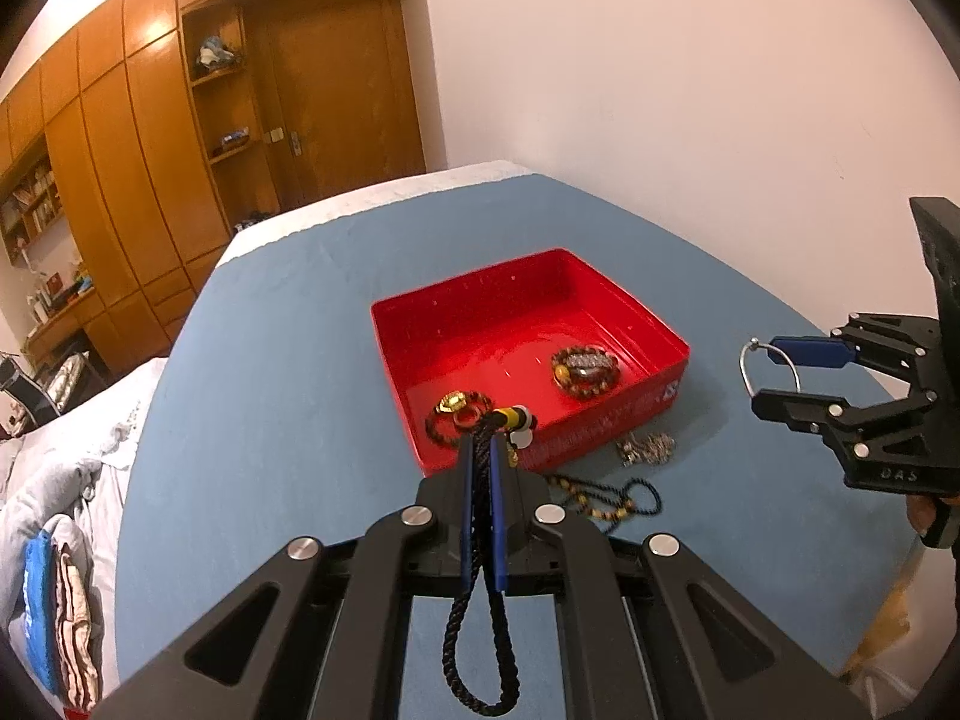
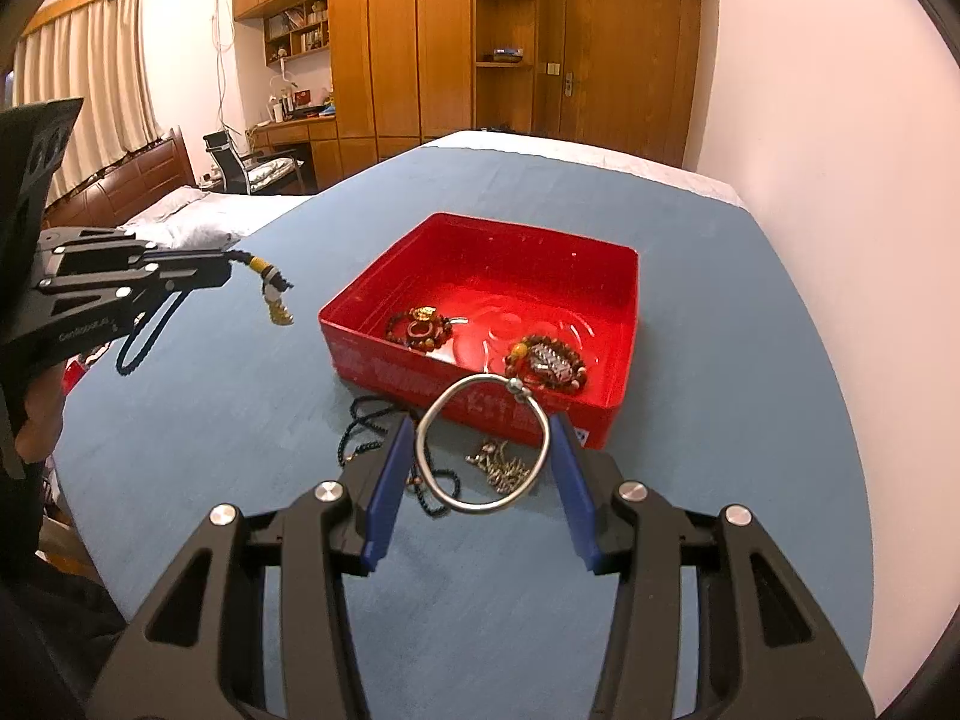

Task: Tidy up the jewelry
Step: 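Lower the cord pendant and bangle into the red box and open both tools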

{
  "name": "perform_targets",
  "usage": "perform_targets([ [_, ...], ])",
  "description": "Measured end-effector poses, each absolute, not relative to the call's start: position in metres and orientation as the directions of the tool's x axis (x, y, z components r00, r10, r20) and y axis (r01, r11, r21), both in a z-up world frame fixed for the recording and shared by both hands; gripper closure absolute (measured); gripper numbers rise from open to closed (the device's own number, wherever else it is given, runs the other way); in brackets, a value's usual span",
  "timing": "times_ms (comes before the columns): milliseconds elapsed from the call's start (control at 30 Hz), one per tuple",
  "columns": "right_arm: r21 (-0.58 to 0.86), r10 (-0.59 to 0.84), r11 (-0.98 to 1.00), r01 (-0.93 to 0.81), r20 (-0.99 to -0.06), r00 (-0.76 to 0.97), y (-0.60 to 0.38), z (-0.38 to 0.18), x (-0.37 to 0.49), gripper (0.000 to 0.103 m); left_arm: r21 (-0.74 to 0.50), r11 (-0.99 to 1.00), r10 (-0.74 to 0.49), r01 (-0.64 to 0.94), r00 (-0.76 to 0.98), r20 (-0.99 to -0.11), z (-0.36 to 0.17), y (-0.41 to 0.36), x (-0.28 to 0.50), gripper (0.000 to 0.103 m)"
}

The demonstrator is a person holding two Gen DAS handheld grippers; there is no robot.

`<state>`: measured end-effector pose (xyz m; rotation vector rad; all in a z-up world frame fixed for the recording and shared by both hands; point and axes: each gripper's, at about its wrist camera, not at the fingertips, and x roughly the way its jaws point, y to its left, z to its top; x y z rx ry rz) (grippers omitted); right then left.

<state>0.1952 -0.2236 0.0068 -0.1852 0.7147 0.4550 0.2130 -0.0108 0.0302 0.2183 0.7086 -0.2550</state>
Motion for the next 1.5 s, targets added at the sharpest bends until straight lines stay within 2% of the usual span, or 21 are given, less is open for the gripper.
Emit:
perform_targets([
  [467, -0.002, 0.318, 0.889, -0.458, -0.717, 0.62, -0.223, 0.007, 0.283, 0.058, 0.132, 0.941, -0.144, 0.31, 0.724, -0.675, 0.026, -0.022, 0.28, 0.098],
  [867, 0.009, 0.273, 0.899, -0.438, -0.794, 0.544, -0.205, -0.037, 0.357, 0.058, 0.098, 0.944, -0.141, 0.315, 0.653, -0.744, -0.012, -0.025, 0.36, 0.098],
  [1167, -0.014, 0.224, 0.898, -0.439, -0.845, 0.486, -0.198, -0.072, 0.384, 0.058, 0.063, 0.95, -0.129, 0.305, 0.569, -0.812, -0.064, -0.025, 0.401, 0.098],
  [1433, -0.064, 0.183, 0.881, -0.469, -0.867, 0.463, -0.187, -0.083, 0.382, 0.057, 0.052, 0.952, -0.128, 0.301, 0.547, -0.827, -0.079, -0.019, 0.4, 0.098],
  [1500, -0.066, 0.182, 0.879, -0.473, -0.869, 0.461, -0.184, -0.083, 0.383, 0.053, 0.051, 0.952, -0.127, 0.301, 0.544, -0.829, -0.08, -0.019, 0.398, 0.097],
])
